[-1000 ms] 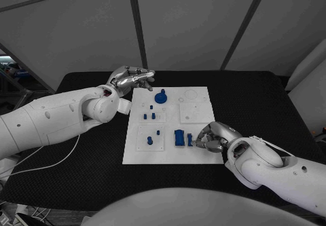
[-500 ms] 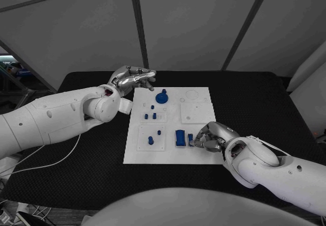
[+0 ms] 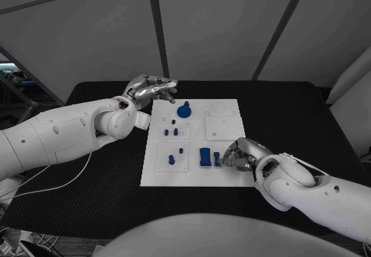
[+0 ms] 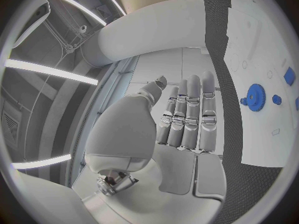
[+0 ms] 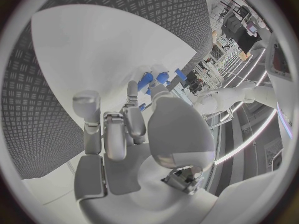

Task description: Assemble the parts on the task board

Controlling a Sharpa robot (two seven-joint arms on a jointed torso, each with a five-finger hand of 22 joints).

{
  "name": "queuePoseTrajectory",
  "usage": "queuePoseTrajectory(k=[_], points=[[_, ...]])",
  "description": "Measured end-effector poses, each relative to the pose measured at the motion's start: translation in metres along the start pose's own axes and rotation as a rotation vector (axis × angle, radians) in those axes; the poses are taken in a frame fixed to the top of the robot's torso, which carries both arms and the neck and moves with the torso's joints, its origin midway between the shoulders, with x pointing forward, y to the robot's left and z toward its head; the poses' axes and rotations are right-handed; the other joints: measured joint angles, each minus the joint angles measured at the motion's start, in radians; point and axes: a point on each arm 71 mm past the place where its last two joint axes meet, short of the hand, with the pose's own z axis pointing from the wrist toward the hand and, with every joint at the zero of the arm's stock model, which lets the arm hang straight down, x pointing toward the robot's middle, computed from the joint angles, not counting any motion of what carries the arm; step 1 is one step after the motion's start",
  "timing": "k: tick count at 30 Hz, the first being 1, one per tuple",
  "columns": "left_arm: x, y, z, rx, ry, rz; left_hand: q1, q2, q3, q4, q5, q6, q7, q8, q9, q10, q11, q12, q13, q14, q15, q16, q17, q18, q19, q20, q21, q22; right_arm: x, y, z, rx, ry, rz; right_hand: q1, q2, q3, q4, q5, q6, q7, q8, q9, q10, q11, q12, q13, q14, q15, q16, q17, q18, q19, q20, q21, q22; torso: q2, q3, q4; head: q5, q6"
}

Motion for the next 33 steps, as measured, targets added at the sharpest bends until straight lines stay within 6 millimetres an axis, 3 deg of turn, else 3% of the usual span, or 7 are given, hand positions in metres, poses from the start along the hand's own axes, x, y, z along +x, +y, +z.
queuePoseTrajectory(k=[21, 24, 26, 28, 29, 30, 33], points=[[0.0, 0.0, -0.001, 0.0, 0.001, 0.0, 0.0, 0.0, 0.0, 0.0, 0.0, 0.0, 0.0, 0.0, 0.0, 0.0, 0.0, 0.0, 0.0, 0.0, 0.0, 0.0, 0.0, 0.0, 0.0, 0.0, 0.0, 0.0, -0.003, -0.003, -0.001, -0.029, -0.025, 0.009, 0.004, 0.004, -0.031, 0.003, -0.035, 0.0, 0.0, 0.0, -0.002, 0.003, -0.003, -0.009, 0.0, 0.0, 0.0, 0.0, 0.001, 0.0, 0.0, 0.0, -0.008, -0.012, -0.002, -0.0004, -0.0008, 0.001, 0.0], [-0.001, 0.0, -0.001, -0.001, 0.0, 0.0, 0.0, 0.0, -0.003, 0.003, 0.0, 0.0, 0.0, 0.0, 0.0, -0.004, 0.004, 0.0, 0.0, 0.0, 0.0, 0.0, 0.0, 0.0, 0.0, 0.0, 0.0, -0.001, -0.007, -0.006, -0.005, -0.055, -0.037, 0.038, 0.004, 0.004, -0.041, 0.002, -0.025, -0.021, 0.011, -0.012, -0.009, -0.022, 0.009, -0.057, -0.013, 0.0, 0.0, -0.027, 0.001, 0.0, -0.028, 0.002, -0.049, -0.065, -0.003, -0.0013, -0.0016, -0.001, 0.0], [-0.001, 0.0, -0.001, -0.001, -0.002, 0.0, -0.002, 0.002, -0.004, 0.004, 0.0, -0.003, -0.002, 0.0, 0.0, -0.004, 0.004, 0.0, 0.0, 0.0, 0.0, 0.0, 0.0, 0.0, 0.0, 0.0, 0.0, -0.002, -0.013, -0.008, -0.006, -0.083, -0.047, 0.079, 0.02, 0.02, -0.045, -0.002, -0.015, -0.049, 0.023, -0.033, -0.02, -0.06, 0.02, -0.123, -0.062, -0.001, 0.001, -0.059, 0.001, 0.0, -0.066, 0.009, -0.104, -0.138, -0.005, -0.0029, -0.0028, -0.004, 0.0], [-0.001, 0.0, -0.001, -0.001, -0.003, -0.002, -0.004, 0.004, -0.009, 0.009, 0.0, -0.007, 0.0, 0.0, 0.0, -0.007, 0.0, 0.0, 0.0, -0.015, 0.001, -0.009, -0.002, 0.0, -0.001, 0.001, -0.011, -0.007, -0.022, -0.008, -0.003, -0.115, -0.064, 0.128, 0.05, 0.03, -0.044, -0.006, -0.014, -0.077, 0.041, -0.059, -0.033, -0.116, 0.033, -0.225, -0.134, -0.001, 0.017, -0.113, 0.0, 0.025, -0.127, 0.018, -0.197, -0.254, -0.007, -0.0051, -0.0037, -0.007, 0.0], [-0.002, 0.0, -0.001, -0.001, -0.007, -0.003, -0.004, 0.004, -0.011, 0.011, 0.0, -0.007, 0.0, 0.0, 0.0, -0.011, 0.004, 0.0, 0.0, -0.026, 0.003, -0.018, -0.006, 0.0, -0.007, 0.007, -0.02, -0.012, -0.027, -0.009, 0.0, -0.136, -0.071, 0.163, 0.067, 0.036, -0.042, -0.013, -0.018, -0.091, 0.05, -0.073, -0.042, -0.16, 0.041, -0.303, -0.191, 0.0, 0.023, -0.154, -0.024, 0.04, -0.164, 0.025, -0.252, -0.318, -0.009, -0.0067, -0.0046, -0.009, 0.0], [-0.002, 0.0, 0.0, -0.001, -0.009, -0.005, -0.004, 0.004, -0.012, 0.012, 0.0, -0.007, 0.0, 0.0, 0.0, -0.015, 0.006, 0.0, -0.001, -0.039, 0.006, -0.03, -0.011, 0.0, -0.016, 0.011, -0.03, -0.019, -0.032, -0.01, 0.003, -0.148, -0.077, 0.189, 0.083, 0.04, -0.038, -0.017, -0.026, -0.104, 0.061, -0.087, -0.05, -0.216, 0.049, -0.4, -0.262, -0.009, 0.036, -0.211, -0.085, 0.04, -0.191, 0.032, -0.291, -0.353, -0.011, -0.0082, -0.0053, -0.011, 0.0], [-0.003, 0.002, 0.003, -0.001, -0.021, -0.012, -0.004, 0.004, -0.022, 0.022, 0.0, -0.007, 0.0, 0.0, 0.0, -0.033, 0.015, -0.01, -0.012, -0.087, 0.021, -0.092, -0.038, 0.0, -0.066, 0.025, -0.077, -0.05, -0.046, -0.02, 0.015, -0.167, -0.1, 0.282, 0.138, 0.051, -0.022, -0.033, -0.047, -0.15, 0.093, -0.125, -0.079, -0.384, 0.085, -0.657, -0.45, -0.196, 0.07, -0.603, -0.489, 0.04, -0.284, 0.062, -0.418, -0.435, -0.02, -0.0135, -0.0075, -0.015, 0.0]])
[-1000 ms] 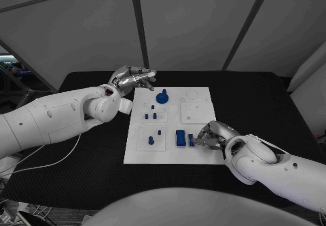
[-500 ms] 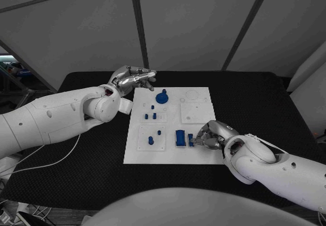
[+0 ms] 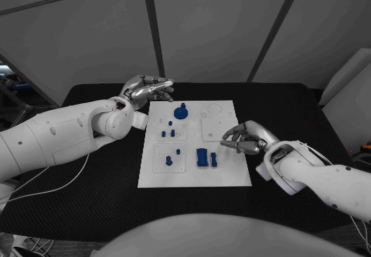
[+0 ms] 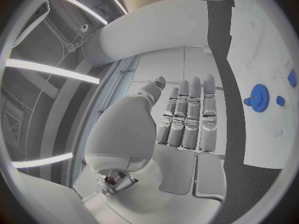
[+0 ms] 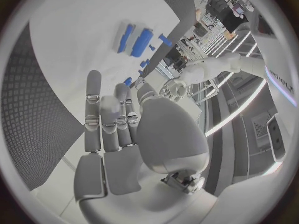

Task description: Assemble the parts on the task board

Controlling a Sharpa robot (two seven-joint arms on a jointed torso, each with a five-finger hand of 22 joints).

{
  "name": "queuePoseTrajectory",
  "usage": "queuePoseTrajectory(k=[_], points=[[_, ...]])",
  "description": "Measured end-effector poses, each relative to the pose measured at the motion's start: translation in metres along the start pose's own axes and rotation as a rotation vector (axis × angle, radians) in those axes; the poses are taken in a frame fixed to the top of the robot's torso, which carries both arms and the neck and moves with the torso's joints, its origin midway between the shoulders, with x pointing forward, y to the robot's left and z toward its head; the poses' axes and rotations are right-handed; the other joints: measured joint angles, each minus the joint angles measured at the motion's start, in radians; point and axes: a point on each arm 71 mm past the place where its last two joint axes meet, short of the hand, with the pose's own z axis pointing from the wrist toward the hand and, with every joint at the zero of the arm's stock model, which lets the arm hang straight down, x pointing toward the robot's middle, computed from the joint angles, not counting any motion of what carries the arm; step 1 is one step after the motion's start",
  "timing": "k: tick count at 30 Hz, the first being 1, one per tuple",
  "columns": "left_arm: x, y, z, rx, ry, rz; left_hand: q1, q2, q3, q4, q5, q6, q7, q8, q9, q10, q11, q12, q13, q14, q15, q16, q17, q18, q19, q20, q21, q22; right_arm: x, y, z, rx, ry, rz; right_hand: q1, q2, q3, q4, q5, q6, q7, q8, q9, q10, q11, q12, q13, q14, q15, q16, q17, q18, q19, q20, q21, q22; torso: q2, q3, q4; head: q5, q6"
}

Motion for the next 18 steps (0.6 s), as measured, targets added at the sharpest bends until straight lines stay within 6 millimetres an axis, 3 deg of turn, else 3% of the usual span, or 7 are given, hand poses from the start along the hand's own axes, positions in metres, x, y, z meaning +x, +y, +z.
queuePoseTrajectory(k=[3, 7, 8, 11, 13, 15, 18], points=[[-0.002, 0.003, 0.005, 0.002, -0.022, -0.007, 0.0, 0.0, -0.011, 0.011, -0.008, -0.018, -0.003, 0.0, -0.001, -0.008, 0.005, -0.022, -0.023, -0.043, 0.027, -0.121, -0.05, 0.0, -0.083, 0.026, -0.081, -0.058, -0.017, -0.012, 0.016, 0.006, -0.039, 0.117, 0.044, 0.006, 0.028, -0.001, -0.042, -0.023, 0.023, -0.02, -0.03, -0.065, 0.031, -0.148, -0.143, -0.104, 0.032, -0.254, -0.166, 0.0, -0.072, 0.039, -0.133, -0.082, -0.013, -0.0065, -0.0018, -0.005, 0.0], [-0.006, 0.006, 0.012, 0.01, -0.061, -0.016, 0.0, 0.0, -0.034, 0.02, -0.012, -0.039, -0.014, 0.0, -0.004, -0.003, 0.021, -0.069, -0.06, -0.059, 0.053, -0.306, -0.117, 0.0, -0.171, 0.072, -0.184, -0.149, -0.034, -0.023, 0.035, 0.014, -0.094, 0.278, 0.057, 0.0, 0.046, 0.013, -0.085, -0.027, 0.027, -0.045, -0.077, -0.082, 0.06, -0.295, -0.343, -0.228, 0.086, -0.502, -0.307, 0.0, -0.171, 0.096, -0.305, -0.188, -0.031, -0.0153, -0.0062, -0.01, 0.0], [-0.007, 0.007, 0.013, 0.011, -0.068, -0.018, 0.0, 0.0, -0.037, 0.02, -0.012, -0.041, -0.016, 0.0, -0.004, -0.002, 0.023, -0.074, -0.063, -0.057, 0.056, -0.321, -0.122, 0.0, -0.175, 0.076, -0.191, -0.157, -0.036, -0.025, 0.038, 0.016, -0.103, 0.3, 0.057, 0.0, 0.047, 0.014, -0.088, -0.027, 0.027, -0.048, -0.082, -0.08, 0.062, -0.306, -0.361, -0.238, 0.092, -0.523, -0.32, 0.0, -0.177, 0.102, -0.319, -0.198, -0.033, -0.0163, -0.007, -0.01, 0.0], [-0.006, 0.01, 0.02, 0.02, -0.099, -0.031, 0.0, 0.0, -0.077, 0.026, -0.016, -0.074, -0.037, -0.004, -0.006, -0.041, 0.064, -0.124, -0.087, -0.094, 0.096, -0.453, -0.173, 0.0, -0.257, 0.106, -0.213, -0.227, -0.046, -0.029, 0.051, 0.012, -0.147, 0.405, 0.058, 0.0, 0.047, 0.015, -0.112, -0.023, 0.031, -0.074, -0.119, -0.075, 0.085, -0.369, -0.479, -0.289, 0.132, -0.658, -0.414, 0.0, -0.218, 0.143, -0.416, -0.26, -0.045, -0.019, -0.0109, -0.012, 0.0], [-0.006, 0.011, 0.024, 0.025, -0.121, -0.04, 0.008, 0.008, -0.103, 0.03, -0.016, -0.087, -0.042, -0.004, -0.006, -0.069, 0.072, -0.141, -0.091, -0.104, 0.106, -0.508, -0.197, 0.0, -0.286, 0.118, -0.213, -0.259, -0.051, -0.029, 0.06, 0.002, -0.172, 0.465, 0.057, 0.0, 0.044, 0.011, -0.119, -0.023, 0.031, -0.083, -0.143, -0.069, 0.094, -0.399, -0.542, -0.298, 0.141, -0.716, -0.463, 0.0, -0.225, 0.162, -0.46, -0.29, -0.053, -0.0197, -0.0128, -0.012, 0.001], [-0.006, 0.012, 0.026, 0.029, -0.14, -0.047, 0.009, 0.009, -0.129, 0.034, -0.016, -0.098, -0.046, -0.004, -0.006, -0.096, 0.078, -0.144, -0.091, -0.11, 0.111, -0.551, -0.218, 0.0, -0.309, 0.123, -0.213, -0.286, -0.052, -0.029, 0.065, -0.008, -0.186, 0.506, 0.05, 0.007, 0.037, -0.003, -0.119, -0.022, 0.031, -0.084, -0.17, -0.067, 0.103, -0.424, -0.599, -0.298, 0.152, -0.765, -0.509, 0.0, -0.228, 0.175, -0.499, -0.318, -0.06, -0.0203, -0.0141, -0.012, 0.01], [-0.006, 0.015, 0.029, 0.035, -0.171, -0.058, 0.01, 0.029, -0.179, 0.045, -0.016, -0.118, -0.045, -0.004, -0.006, -0.141, 0.079, -0.144, -0.091, -0.106, 0.115, -0.614, -0.239, 0.0, -0.359, 0.126, -0.213, -0.343, -0.054, -0.03, 0.071, -0.018, -0.203, 0.554, 0.035, 0.022, 0.025, -0.02, -0.119, -0.022, 0.031, -0.084, -0.21, -0.063, 0.115, -0.458, -0.67, -0.295, 0.161, -0.823, -0.573, 0.0, -0.234, 0.188, -0.552, -0.355, -0.071, -0.0207, -0.0149, -0.012, 0.026]])
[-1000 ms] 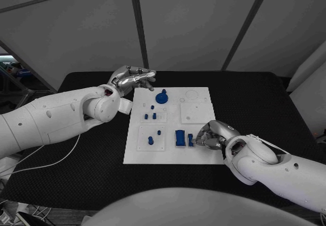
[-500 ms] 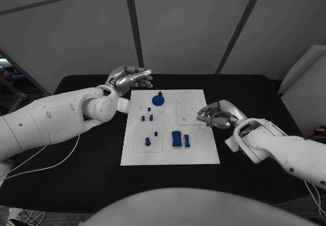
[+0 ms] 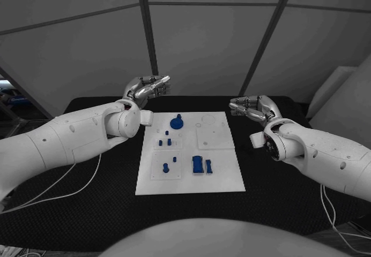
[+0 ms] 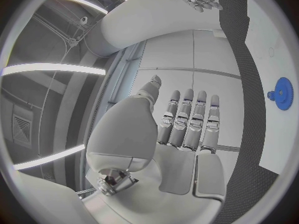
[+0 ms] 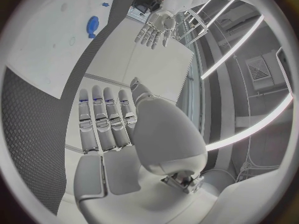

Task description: Assemble the parts on the task board

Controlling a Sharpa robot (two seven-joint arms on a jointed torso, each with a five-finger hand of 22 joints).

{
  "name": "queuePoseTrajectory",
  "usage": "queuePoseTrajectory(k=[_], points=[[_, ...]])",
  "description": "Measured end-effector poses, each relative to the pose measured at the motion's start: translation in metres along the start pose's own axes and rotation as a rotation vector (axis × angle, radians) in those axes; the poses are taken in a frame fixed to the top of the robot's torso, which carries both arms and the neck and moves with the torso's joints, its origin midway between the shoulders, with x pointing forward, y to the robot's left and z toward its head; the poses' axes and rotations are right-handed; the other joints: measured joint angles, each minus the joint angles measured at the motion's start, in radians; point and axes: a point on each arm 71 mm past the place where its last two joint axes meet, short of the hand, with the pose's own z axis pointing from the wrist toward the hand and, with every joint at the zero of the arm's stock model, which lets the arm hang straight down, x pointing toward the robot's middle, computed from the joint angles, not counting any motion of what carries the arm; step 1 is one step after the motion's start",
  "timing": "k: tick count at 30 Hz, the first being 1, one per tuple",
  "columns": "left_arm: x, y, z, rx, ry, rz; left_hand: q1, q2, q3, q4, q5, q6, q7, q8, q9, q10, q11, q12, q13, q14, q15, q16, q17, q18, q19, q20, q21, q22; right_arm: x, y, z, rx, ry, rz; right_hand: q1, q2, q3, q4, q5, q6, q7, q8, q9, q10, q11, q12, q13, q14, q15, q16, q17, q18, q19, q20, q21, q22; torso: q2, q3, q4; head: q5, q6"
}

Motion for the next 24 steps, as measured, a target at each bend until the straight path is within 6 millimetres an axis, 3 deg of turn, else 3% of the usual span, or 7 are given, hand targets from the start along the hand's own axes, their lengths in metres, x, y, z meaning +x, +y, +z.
queuePoseTrajectory(k=[6, 7, 9, 10, 15, 19, 24], points=[[0.006, 0.007, 0.004, 0.002, -0.045, -0.023, -0.013, 0.013, -0.064, 0.028, 0.0, -0.028, 0.01, 0.0, 0.0, -0.057, -0.013, 0.0, -0.001, -0.002, 0.012, -0.063, -0.001, 0.0, -0.061, 0.001, -0.004, -0.068, -0.002, -0.001, 0.006, -0.016, -0.01, 0.052, -0.025, 0.025, -0.023, -0.031, 0.0, -0.003, -0.003, 0.0, -0.064, 0.011, 0.014, -0.049, -0.092, -0.003, 0.003, -0.053, -0.106, 0.0, 0.017, 0.012, -0.063, -0.049, -0.017, 0.0008, 0.0024, 0.011, 0.044], [0.007, 0.008, 0.004, 0.001, -0.047, -0.024, -0.035, 0.028, -0.075, 0.026, 0.0, -0.054, 0.009, -0.007, -0.005, -0.083, -0.018, -0.007, -0.006, -0.019, 0.015, -0.073, -0.006, 0.0, -0.079, -0.005, -0.009, -0.078, -0.003, -0.001, 0.006, -0.017, -0.01, 0.053, -0.043, 0.028, -0.026, -0.038, -0.004, -0.019, -0.005, -0.004, -0.068, 0.002, 0.014, -0.055, -0.1, -0.016, 0.005, -0.056, -0.113, 0.0, 0.013, 0.009, -0.068, -0.055, -0.018, 0.0011, 0.0026, 0.011, 0.046], [0.006, 0.008, 0.004, 0.0, -0.047, -0.023, -0.123, 0.043, -0.091, 0.011, -0.004, -0.117, 0.0, -0.021, -0.019, -0.146, -0.03, -0.021, -0.019, -0.077, 0.003, -0.09, -0.02, -0.001, -0.119, -0.024, -0.023, -0.096, -0.003, -0.001, 0.006, -0.016, -0.01, 0.053, -0.138, 0.021, -0.032, -0.057, -0.022, -0.082, -0.015, -0.019, -0.077, -0.064, 0.001, -0.077, -0.121, -0.081, -0.004, -0.071, -0.123, 0.0, -0.04, -0.01, -0.075, -0.074, -0.018, 0.0011, 0.0025, 0.011, 0.044], [0.006, 0.008, 0.003, -0.001, -0.046, -0.023, -0.172, 0.048, -0.098, 0.003, -0.014, -0.151, -0.005, -0.028, -0.026, -0.18, -0.036, -0.028, -0.025, -0.109, -0.005, -0.097, -0.027, -0.05, -0.14, -0.035, -0.03, -0.105, -0.002, -0.001, 0.005, -0.016, -0.009, 0.052, -0.189, 0.017, -0.035, -0.065, -0.032, -0.118, -0.021, -0.026, -0.081, -0.101, -0.006, -0.088, -0.131, -0.117, -0.01, -0.078, -0.129, 0.0, -0.071, -0.02, -0.08, -0.083, -0.017, 0.0011, 0.0029, 0.009, 0.044], [0.017, 0.009, -0.003, -0.011, -0.028, -0.023, -0.39, 0.065, -0.122, -0.021, -0.062, -0.308, -0.038, -0.046, -0.048, -0.337, -0.067, -0.047, -0.047, -0.254, -0.038, -0.119, -0.049, -0.055, -0.237, -0.084, -0.047, -0.145, 0.002, 0.003, -0.002, -0.017, 0.001, 0.063, -0.426, 0.002, -0.049, -0.091, -0.062, -0.28, -0.047, -0.047, -0.127, -0.272, -0.038, -0.123, -0.164, -0.282, -0.036, -0.097, -0.152, -0.025, -0.209, -0.069, -0.128, -0.114, -0.015, 0.0029, 0.0108, -0.004, 0.063], [0.034, 0.009, -0.012, -0.022, -0.009, -0.018, -0.527, 0.072, -0.129, -0.028, -0.08, -0.407, -0.075, -0.053, -0.056, -0.436, -0.085, -0.055, -0.055, -0.346, -0.058, -0.127, -0.057, -0.055, -0.298, -0.115, -0.051, -0.17, 0.008, 0.017, -0.011, -0.034, -0.003, 0.095, -0.573, -0.003, -0.052, -0.1, -0.07, -0.381, -0.065, -0.052, -0.152, -0.378, -0.057, -0.131, -0.176, -0.385, -0.058, -0.104, -0.192, -0.04, -0.296, -0.099, -0.152, -0.125, -0.013, 0.0072, 0.0274, -0.024, 0.099], [0.058, 0.009, -0.03, -0.034, -0.002, 0.004, -0.679, 0.075, -0.133, -0.032, -0.089, -0.516, -0.1, -0.058, -0.06, -0.544, -0.129, -0.058, -0.059, -0.446, -0.084, -0.132, -0.061, -0.055, -0.364, -0.149, -0.058, -0.198, 0.017, 0.032, -0.028, -0.042, -0.037, 0.154, -0.736, -0.006, -0.052, -0.105, -0.075, -0.492, -0.114, -0.058, -0.169, -0.495, -0.087, -0.137, -0.183, -0.499, -0.107, -0.109, -0.223, -0.056, -0.391, -0.132, -0.165, -0.131, -0.01, 0.0157, 0.0612, -0.06, 0.165]])
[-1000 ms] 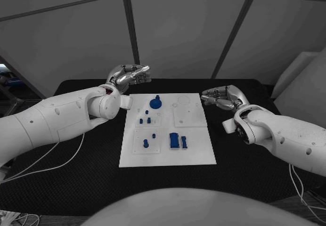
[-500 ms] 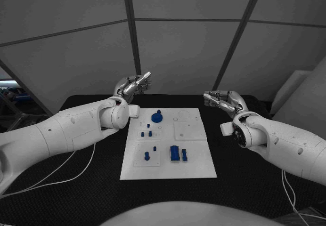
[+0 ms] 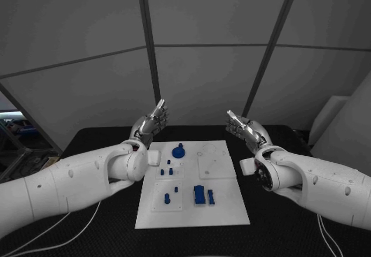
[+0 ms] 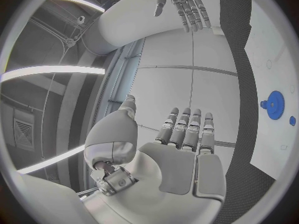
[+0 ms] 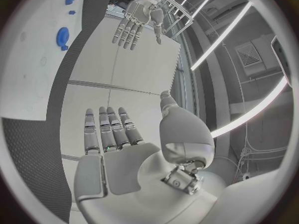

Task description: Assemble the parts on the task board

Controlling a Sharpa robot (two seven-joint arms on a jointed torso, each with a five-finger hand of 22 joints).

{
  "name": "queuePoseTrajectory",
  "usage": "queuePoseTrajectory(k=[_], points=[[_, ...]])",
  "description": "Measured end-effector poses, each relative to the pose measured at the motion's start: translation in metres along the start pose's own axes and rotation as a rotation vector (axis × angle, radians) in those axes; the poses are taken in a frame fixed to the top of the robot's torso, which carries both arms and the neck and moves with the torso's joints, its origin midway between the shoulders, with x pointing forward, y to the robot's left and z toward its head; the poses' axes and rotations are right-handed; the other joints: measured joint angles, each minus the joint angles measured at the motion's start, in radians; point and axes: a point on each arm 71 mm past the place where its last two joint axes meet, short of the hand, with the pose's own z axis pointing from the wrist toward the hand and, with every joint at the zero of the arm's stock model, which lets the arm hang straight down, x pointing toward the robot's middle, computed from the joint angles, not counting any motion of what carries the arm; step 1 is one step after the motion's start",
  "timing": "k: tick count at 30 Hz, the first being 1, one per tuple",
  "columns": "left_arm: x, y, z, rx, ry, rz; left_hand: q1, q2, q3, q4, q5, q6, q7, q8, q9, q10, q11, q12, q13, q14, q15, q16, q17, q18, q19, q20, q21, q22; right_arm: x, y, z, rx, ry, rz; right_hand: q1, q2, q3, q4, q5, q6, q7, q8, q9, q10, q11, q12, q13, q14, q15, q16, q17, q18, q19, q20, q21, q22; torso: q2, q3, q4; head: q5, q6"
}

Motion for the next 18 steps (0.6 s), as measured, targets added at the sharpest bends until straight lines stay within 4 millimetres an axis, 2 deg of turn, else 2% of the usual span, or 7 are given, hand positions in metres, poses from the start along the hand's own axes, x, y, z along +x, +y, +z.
queuePoseTrajectory(k=[1, 2, 5, 8, 14, 17, 18], points=[[0.004, 0.0, -0.003, -0.001, -0.003, 0.006, -0.024, 0.001, 0.0, 0.0, 0.0, -0.018, -0.002, 0.0, 0.0, -0.019, -0.008, 0.0, 0.0, -0.016, -0.01, 0.0, 0.0, 0.0, -0.009, -0.008, 0.0, -0.005, 0.001, 0.003, -0.003, -0.001, -0.01, 0.011, -0.026, 0.0, 0.0, 0.0, 0.0, -0.018, -0.007, 0.0, -0.002, -0.019, -0.011, -0.002, -0.001, -0.019, -0.005, 0.0, -0.003, -0.001, -0.015, -0.006, -0.003, 0.0, 0.001, 0.0014, 0.0061, -0.006, 0.011], [0.008, -0.001, -0.007, -0.002, -0.008, 0.014, -0.048, 0.001, 0.0, 0.0, 0.0, -0.035, -0.005, 0.0, -0.001, -0.035, -0.017, 0.0, -0.001, -0.031, -0.022, 0.0, -0.001, 0.0, -0.02, -0.012, 0.0, -0.009, 0.003, 0.006, -0.006, -0.001, -0.026, 0.024, -0.053, -0.001, -0.001, -0.001, 0.0, -0.037, -0.014, 0.0, -0.004, -0.038, -0.021, -0.004, -0.001, -0.038, -0.01, 0.0, -0.007, -0.015, -0.031, -0.011, -0.003, -0.001, 0.002, 0.0036, 0.0145, -0.013, 0.025], [0.014, -0.001, -0.015, -0.002, -0.026, 0.035, -0.111, 0.002, -0.003, -0.003, -0.004, -0.079, -0.01, 0.0, -0.002, -0.08, -0.033, -0.001, -0.001, -0.074, -0.046, 0.0, -0.002, 0.0, -0.046, -0.028, 0.0, -0.023, 0.005, 0.01, -0.012, 0.003, -0.063, 0.049, -0.12, -0.001, -0.003, -0.003, 0.0, -0.083, -0.027, 0.0, -0.007, -0.087, -0.044, -0.004, -0.002, -0.085, -0.021, 0.0, -0.012, -0.016, -0.07, -0.025, -0.003, -0.002, 0.003, 0.0081, 0.0324, -0.028, 0.053], [0.018, -0.003, -0.02, 0.002, -0.049, 0.056, -0.176, 0.002, -0.003, -0.003, -0.004, -0.127, -0.013, -0.004, -0.002, -0.127, -0.046, -0.001, -0.002, -0.118, -0.065, 0.0, -0.003, 0.0, -0.076, -0.042, 0.0, -0.058, 0.004, 0.012, -0.016, 0.012, -0.103, 0.066, -0.19, -0.002, -0.003, -0.003, -0.004, -0.131, -0.036, 0.0, -0.008, -0.137, -0.059, -0.004, -0.003, -0.133, -0.029, -0.004, -0.017, -0.023, -0.112, -0.038, -0.007, -0.003, 0.005, 0.0119, 0.0461, -0.038, 0.071], [0.019, -0.004, -0.023, 0.011, -0.089, 0.085, -0.274, 0.003, -0.003, -0.003, -0.004, -0.197, -0.016, -0.004, -0.003, -0.198, -0.055, -0.001, -0.003, -0.183, -0.082, 0.0, -0.003, 0.0, -0.123, -0.092, 0.0, -0.094, 0.001, 0.012, -0.018, 0.02, -0.155, 0.079, -0.298, -0.002, -0.003, -0.003, -0.004, -0.204, -0.045, -0.004, -0.01, -0.215, -0.073, -0.004, -0.004, -0.208, -0.035, -0.004, -0.02, -0.078, -0.174, -0.093, -0.007, -0.003, 0.006, 0.015, 0.0585, -0.043, 0.081], [0.018, -0.004, -0.023, 0.014, -0.101, 0.093, -0.316, 0.004, -0.003, -0.003, -0.004, -0.228, -0.016, -0.004, -0.003, -0.229, -0.058, -0.001, -0.003, -0.211, -0.086, 0.0, -0.003, 0.0, -0.142, -0.111, 0.0, -0.102, 0.0, 0.012, -0.018, 0.022, -0.169, 0.082, -0.342, -0.002, -0.003, -0.003, -0.004, -0.234, -0.047, -0.004, -0.01, -0.247, -0.076, -0.004, -0.004, -0.239, -0.036, -0.004, -0.02, -0.078, -0.198, -0.113, -0.007, -0.003, 0.006, 0.0154, 0.0607, -0.044, 0.081], [0.018, -0.005, -0.023, 0.015, -0.104, 0.095, -0.328, 0.003, -0.003, -0.003, -0.004, -0.236, -0.018, -0.004, -0.003, -0.237, -0.059, -0.001, -0.003, -0.218, -0.086, 0.0, -0.003, 0.0, -0.147, -0.116, 0.0, -0.104, 0.0, 0.012, -0.018, 0.023, -0.173, 0.082, -0.355, -0.002, -0.003, -0.003, -0.004, -0.244, -0.047, -0.004, -0.01, -0.256, -0.078, -0.004, -0.004, -0.249, -0.037, -0.004, -0.02, -0.087, -0.206, -0.116, -0.007, -0.003, 0.006, 0.0155, 0.061, -0.044, 0.081]])
